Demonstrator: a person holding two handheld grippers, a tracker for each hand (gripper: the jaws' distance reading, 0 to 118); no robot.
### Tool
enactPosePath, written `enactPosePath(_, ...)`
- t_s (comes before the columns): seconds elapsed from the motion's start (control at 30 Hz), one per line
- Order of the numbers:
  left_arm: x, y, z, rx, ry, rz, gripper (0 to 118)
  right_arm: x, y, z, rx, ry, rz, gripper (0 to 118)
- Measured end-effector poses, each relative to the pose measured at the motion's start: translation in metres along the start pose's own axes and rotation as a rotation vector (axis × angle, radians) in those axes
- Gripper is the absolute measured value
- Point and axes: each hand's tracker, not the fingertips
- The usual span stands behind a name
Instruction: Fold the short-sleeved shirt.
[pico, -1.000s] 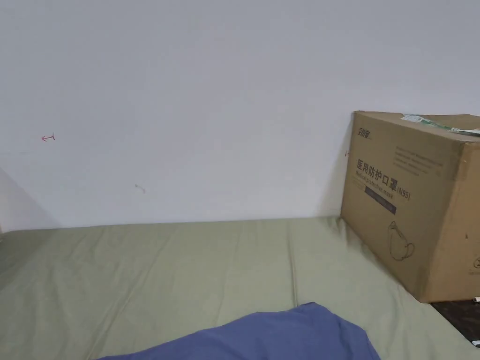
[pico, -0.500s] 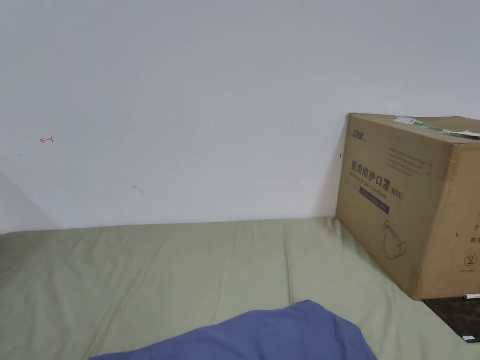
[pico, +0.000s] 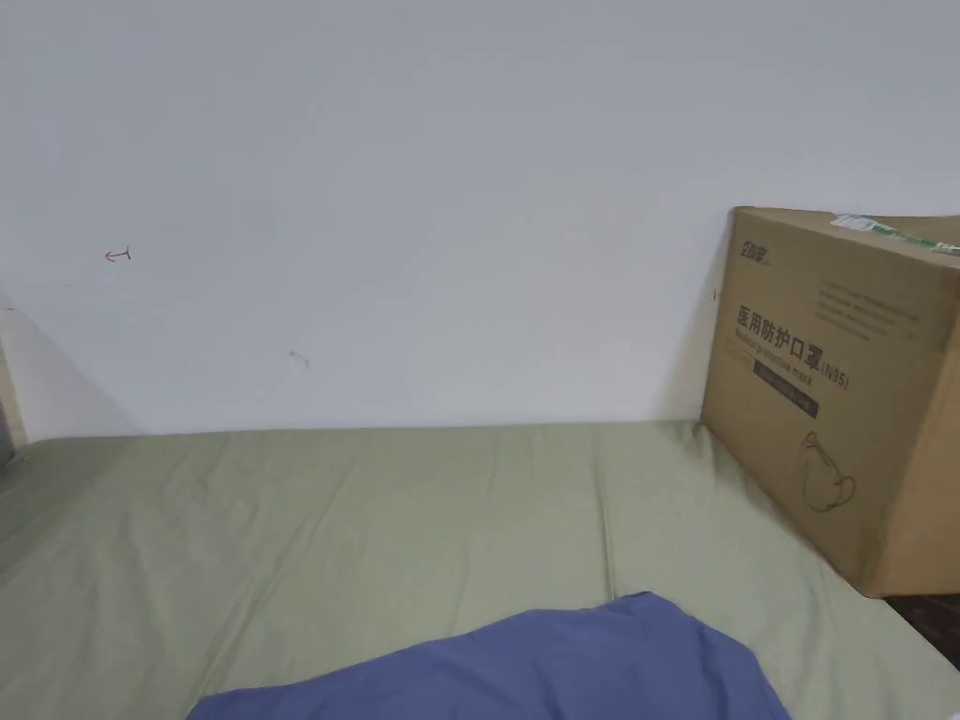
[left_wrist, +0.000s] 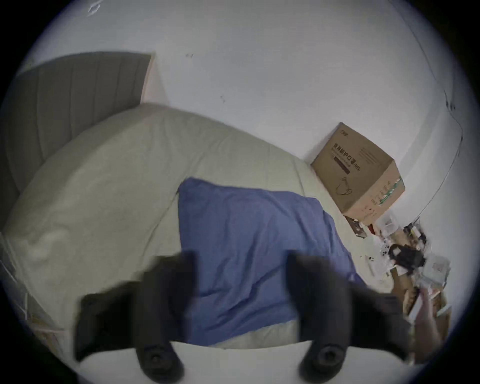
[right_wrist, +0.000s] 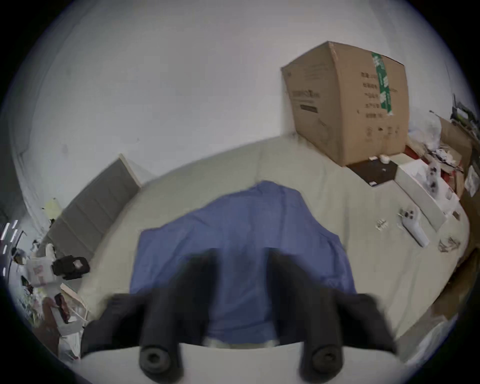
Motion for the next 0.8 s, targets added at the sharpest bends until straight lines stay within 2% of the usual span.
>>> enactPosePath(0.07,0.006,0.005,-0.006,0.01,0.058,-0.042,0,-0.002,0.003,-0.008,0.01,-0.027,-0.005,3)
enactPosePath(0.13,-0.009,0.009,-0.021,0.011,0.05,-0.025,0,-0.004,0.005,-0.016,0.005,0.021,-0.019,0)
enactPosePath(0.2,-0.024,0.027,-0.045,-0.032,0.028,0.05,0,-0.011,0.005,-0.023,0.022,0.034,-0.036,0)
enactPosePath(0.27,-0.034,0.052,-0.08,-0.117,0.076,0.097,2,-0.014,0.007,-0.03,0.013,0.051,-0.045,0)
enactPosePath(0.3,-0.045,0.065,-0.103,-0.16,0.075,0.118,17,-0.014,0.007,-0.036,0.002,0.056,-0.041,0)
enactPosePath(0.33,-0.055,0.075,-0.124,-0.198,0.077,0.131,48,-0.015,0.008,-0.041,-0.011,0.055,-0.028,0)
enactPosePath(0.37,-0.063,0.083,-0.148,-0.257,0.1,0.125,96,-0.017,0.008,-0.047,-0.031,0.05,-0.01,0)
enactPosePath(0.4,-0.074,0.096,-0.168,-0.29,0.123,0.128,109,-0.018,0.007,-0.053,-0.046,0.046,0.001,0)
enactPosePath(0.43,-0.082,0.101,-0.184,-0.297,0.139,0.132,112,-0.014,0.005,-0.062,-0.063,0.047,0.004,0)
enactPosePath(0.7,-0.118,0.111,-0.303,-0.38,0.184,0.139,107,0.0,-0.007,-0.095,-0.152,0.026,-0.018,0)
enactPosePath(0.73,-0.118,0.107,-0.314,-0.414,0.198,0.106,93,0.003,-0.007,-0.099,-0.161,0.016,-0.019,0)
enactPosePath(0.77,-0.117,0.101,-0.324,-0.449,0.217,0.062,64,0.006,-0.006,-0.102,-0.168,0.006,-0.023,0)
enactPosePath(0.8,-0.119,0.096,-0.335,-0.484,0.226,0.041,53,0.01,-0.004,-0.106,-0.173,0.005,-0.029,0)
